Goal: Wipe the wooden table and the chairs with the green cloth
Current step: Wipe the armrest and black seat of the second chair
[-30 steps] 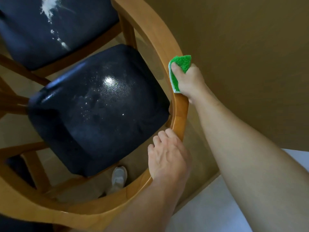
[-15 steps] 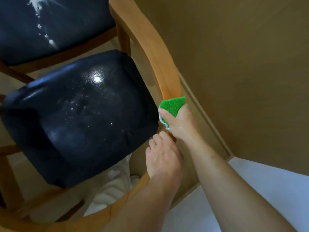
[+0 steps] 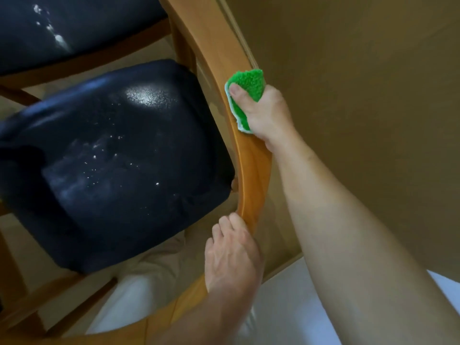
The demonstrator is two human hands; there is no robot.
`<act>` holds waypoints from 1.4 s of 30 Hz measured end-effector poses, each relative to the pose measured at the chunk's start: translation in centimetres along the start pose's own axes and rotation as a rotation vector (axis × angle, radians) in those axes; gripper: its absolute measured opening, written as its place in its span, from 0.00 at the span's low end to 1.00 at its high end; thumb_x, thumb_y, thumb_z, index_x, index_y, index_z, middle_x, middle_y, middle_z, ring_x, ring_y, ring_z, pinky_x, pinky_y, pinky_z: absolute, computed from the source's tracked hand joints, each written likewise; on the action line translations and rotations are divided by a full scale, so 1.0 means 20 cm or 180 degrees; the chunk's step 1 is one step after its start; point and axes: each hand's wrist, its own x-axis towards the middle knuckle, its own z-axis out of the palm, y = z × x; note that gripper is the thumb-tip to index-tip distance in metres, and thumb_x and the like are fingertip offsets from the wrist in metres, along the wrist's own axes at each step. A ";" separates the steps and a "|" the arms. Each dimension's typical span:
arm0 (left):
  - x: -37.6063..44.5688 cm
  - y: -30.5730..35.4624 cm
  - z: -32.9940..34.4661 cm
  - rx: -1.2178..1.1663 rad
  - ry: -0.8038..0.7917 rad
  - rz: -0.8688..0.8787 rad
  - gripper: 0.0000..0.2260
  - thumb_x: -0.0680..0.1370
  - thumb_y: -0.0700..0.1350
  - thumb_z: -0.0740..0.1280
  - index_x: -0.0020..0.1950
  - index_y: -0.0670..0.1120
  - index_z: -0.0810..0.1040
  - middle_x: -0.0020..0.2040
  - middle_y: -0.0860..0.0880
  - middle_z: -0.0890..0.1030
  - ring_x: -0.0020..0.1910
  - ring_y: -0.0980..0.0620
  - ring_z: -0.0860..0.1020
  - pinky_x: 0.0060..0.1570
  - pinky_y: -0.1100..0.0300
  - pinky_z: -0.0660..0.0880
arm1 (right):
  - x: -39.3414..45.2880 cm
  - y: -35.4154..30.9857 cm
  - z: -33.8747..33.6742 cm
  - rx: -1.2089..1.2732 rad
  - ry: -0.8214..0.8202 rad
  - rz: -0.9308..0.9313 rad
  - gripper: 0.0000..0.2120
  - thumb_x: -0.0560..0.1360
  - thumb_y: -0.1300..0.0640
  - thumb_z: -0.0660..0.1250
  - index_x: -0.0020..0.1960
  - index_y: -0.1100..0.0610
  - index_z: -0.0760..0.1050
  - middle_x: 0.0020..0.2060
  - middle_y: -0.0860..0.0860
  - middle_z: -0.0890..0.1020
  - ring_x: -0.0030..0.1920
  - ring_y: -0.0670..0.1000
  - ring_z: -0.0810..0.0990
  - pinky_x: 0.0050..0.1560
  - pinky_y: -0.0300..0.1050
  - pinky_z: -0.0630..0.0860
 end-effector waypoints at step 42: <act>0.60 0.42 -0.14 -0.2010 0.1317 -0.2600 0.26 0.81 0.61 0.41 0.36 0.53 0.73 0.34 0.55 0.73 0.35 0.53 0.71 0.40 0.54 0.66 | 0.43 -0.36 0.04 -0.0693 -0.0956 -0.0663 0.33 0.67 0.30 0.69 0.58 0.54 0.71 0.50 0.48 0.79 0.49 0.50 0.79 0.52 0.50 0.78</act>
